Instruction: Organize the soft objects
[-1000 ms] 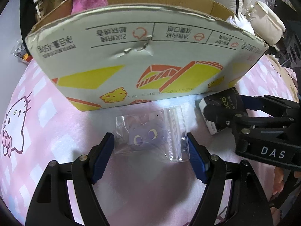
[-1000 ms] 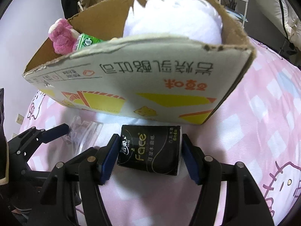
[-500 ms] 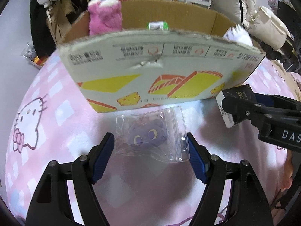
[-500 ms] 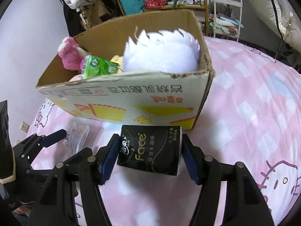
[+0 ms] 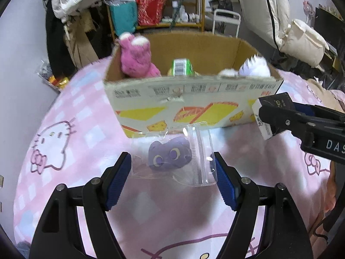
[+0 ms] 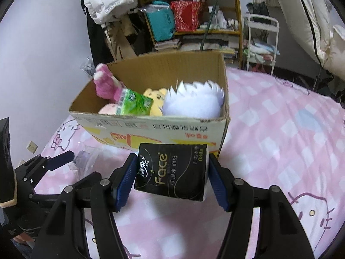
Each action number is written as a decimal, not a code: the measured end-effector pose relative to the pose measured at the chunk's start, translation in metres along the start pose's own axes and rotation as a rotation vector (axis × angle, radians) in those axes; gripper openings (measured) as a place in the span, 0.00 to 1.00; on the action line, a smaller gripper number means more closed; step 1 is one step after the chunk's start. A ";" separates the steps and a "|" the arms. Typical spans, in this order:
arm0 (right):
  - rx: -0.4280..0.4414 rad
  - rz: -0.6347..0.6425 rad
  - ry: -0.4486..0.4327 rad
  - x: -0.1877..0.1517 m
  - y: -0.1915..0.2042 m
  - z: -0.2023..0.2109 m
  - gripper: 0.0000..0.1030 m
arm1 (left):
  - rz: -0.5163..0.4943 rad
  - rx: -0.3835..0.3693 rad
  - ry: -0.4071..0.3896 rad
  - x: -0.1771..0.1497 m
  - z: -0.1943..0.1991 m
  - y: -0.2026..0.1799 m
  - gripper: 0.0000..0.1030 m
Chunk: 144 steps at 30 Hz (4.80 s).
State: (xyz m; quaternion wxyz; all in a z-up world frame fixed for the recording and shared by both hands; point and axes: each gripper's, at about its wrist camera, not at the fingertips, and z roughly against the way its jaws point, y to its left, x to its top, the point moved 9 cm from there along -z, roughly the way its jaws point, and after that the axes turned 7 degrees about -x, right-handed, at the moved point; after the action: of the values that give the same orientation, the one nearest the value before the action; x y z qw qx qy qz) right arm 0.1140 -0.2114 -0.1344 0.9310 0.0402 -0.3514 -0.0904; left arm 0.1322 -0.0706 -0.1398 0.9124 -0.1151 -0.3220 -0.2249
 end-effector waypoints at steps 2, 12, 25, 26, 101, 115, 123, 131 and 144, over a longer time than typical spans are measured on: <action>0.002 0.001 -0.028 0.005 -0.001 0.010 0.66 | -0.005 0.013 -0.035 0.004 0.011 0.001 0.72; 0.005 0.022 -0.181 0.034 -0.008 0.052 0.66 | -0.083 0.055 -0.234 0.034 0.072 -0.013 0.72; -0.031 0.083 -0.350 0.087 -0.004 0.082 0.66 | -0.151 0.103 -0.434 0.091 0.125 -0.017 0.72; -0.029 0.087 -0.365 0.094 -0.003 0.086 0.66 | -0.155 0.108 -0.441 0.096 0.127 -0.016 0.72; 0.008 0.097 -0.391 0.115 -0.017 0.043 1.00 | -0.067 0.141 -0.401 0.111 0.070 0.024 0.89; -0.012 0.069 -0.491 0.092 -0.021 0.130 1.00 | -0.051 0.195 -0.507 0.072 0.160 0.013 0.99; -0.028 0.052 -0.513 0.062 -0.031 0.159 1.00 | 0.007 0.238 -0.592 0.047 0.198 0.018 0.99; -0.034 0.057 -0.546 0.040 -0.035 0.167 1.00 | -0.009 0.260 -0.619 0.030 0.208 0.023 0.99; -0.026 0.115 -0.519 0.028 -0.020 0.145 1.00 | -0.013 0.244 -0.565 0.025 0.184 0.021 0.99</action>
State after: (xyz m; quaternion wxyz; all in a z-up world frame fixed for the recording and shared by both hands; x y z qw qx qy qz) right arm 0.0360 -0.2381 -0.0106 0.8137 -0.0163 -0.5790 -0.0493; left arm 0.0610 0.0043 0.0162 0.7925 -0.0608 -0.5882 -0.1493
